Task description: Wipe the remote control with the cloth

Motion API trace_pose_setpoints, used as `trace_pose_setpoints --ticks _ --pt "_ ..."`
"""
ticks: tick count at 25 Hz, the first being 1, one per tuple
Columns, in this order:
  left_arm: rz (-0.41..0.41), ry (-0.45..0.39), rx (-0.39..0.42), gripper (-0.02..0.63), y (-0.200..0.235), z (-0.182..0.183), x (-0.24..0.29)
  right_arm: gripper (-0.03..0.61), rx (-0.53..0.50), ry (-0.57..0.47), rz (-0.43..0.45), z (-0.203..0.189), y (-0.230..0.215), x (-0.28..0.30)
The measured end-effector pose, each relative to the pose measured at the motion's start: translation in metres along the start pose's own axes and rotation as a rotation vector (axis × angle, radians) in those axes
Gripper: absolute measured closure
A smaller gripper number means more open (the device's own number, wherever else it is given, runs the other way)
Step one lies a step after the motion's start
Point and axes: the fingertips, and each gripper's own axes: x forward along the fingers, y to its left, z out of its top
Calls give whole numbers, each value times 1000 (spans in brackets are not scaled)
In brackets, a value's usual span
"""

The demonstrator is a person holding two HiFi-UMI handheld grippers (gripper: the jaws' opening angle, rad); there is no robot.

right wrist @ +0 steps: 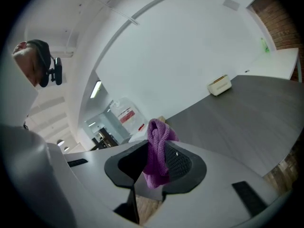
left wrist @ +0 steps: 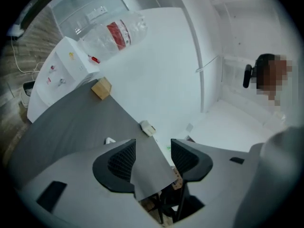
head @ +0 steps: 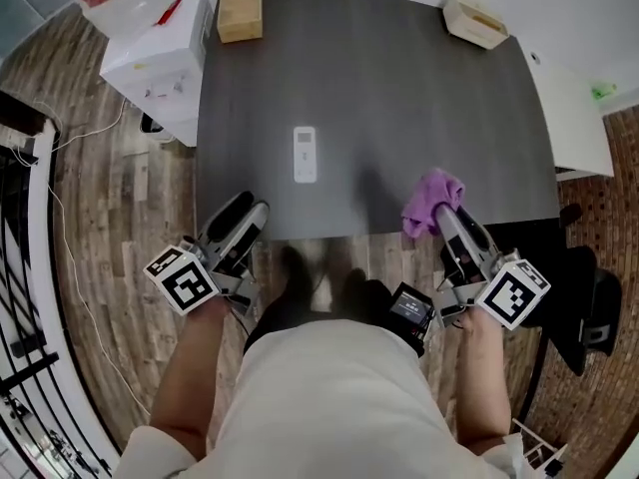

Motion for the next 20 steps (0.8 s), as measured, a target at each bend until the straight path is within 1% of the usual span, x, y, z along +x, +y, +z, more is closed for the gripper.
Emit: trace_pose_setpoints --ticks 4,7,9,11,14,17,19,20 --pt "64 82 1 396 31 -17 10 483 2 28 2 -7 -7 22" --pt "118 162 46 391 51 -39 24 483 2 58 8 -12 -16 37" --pt "173 242 103 377 62 -58 33 483 0 74 9 -13 -23 46" --pt "248 314 174 352 73 -74 44 483 -8 83 15 -8 -29 55" --pt "351 380 285 313 85 -92 63 483 -31 104 20 -2 -37 68" --pt "437 442 399 280 99 -106 81 483 -124 183 5 -7 -47 83" --pt "492 466 447 267 110 -109 91 483 -193 247 -8 -15 -52 93" --pt "518 471 464 264 116 -108 95 483 -209 273 -9 -20 -54 99"
